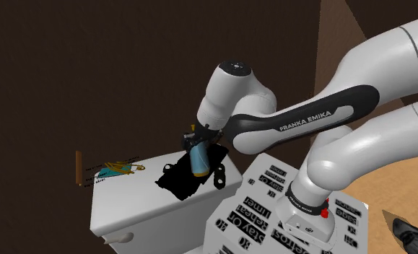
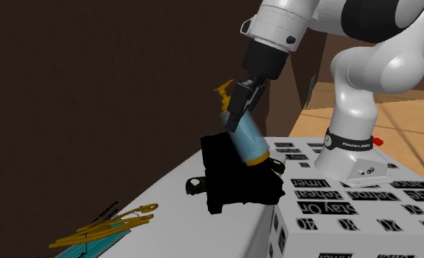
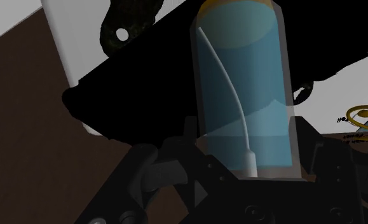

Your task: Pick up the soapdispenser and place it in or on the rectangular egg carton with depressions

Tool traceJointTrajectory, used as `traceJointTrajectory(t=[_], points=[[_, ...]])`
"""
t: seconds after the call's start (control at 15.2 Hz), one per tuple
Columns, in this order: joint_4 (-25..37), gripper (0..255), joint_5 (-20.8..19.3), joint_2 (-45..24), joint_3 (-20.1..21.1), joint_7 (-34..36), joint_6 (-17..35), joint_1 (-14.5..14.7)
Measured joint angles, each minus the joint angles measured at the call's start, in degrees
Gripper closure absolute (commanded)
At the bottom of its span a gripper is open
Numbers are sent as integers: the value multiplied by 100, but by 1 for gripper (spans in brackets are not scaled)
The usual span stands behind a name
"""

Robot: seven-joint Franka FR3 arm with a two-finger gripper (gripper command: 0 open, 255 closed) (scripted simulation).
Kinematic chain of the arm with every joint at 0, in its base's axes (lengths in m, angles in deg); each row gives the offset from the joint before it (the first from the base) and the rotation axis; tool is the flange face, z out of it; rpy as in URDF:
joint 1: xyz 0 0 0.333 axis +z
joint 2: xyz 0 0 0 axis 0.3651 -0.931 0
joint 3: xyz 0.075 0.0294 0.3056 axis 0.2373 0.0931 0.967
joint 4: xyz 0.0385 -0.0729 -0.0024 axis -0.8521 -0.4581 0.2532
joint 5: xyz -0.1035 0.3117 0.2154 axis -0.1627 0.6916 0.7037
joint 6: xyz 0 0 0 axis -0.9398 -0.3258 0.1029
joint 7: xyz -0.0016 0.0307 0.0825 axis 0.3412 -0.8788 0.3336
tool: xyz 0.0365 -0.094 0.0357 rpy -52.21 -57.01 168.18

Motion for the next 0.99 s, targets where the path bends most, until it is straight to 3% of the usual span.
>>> traceJointTrajectory(t=[0.26, 0.59, 0.66, 0.99], points=[[-90, 255, -18, -160, 78, 40, 304, -61], [-100, 255, -21, -159, 79, 50, 324, -54], [-95, 0, -26, -175, 86, 57, 338, -61], [-121, 0, -20, -217, 122, 79, 344, -54]])
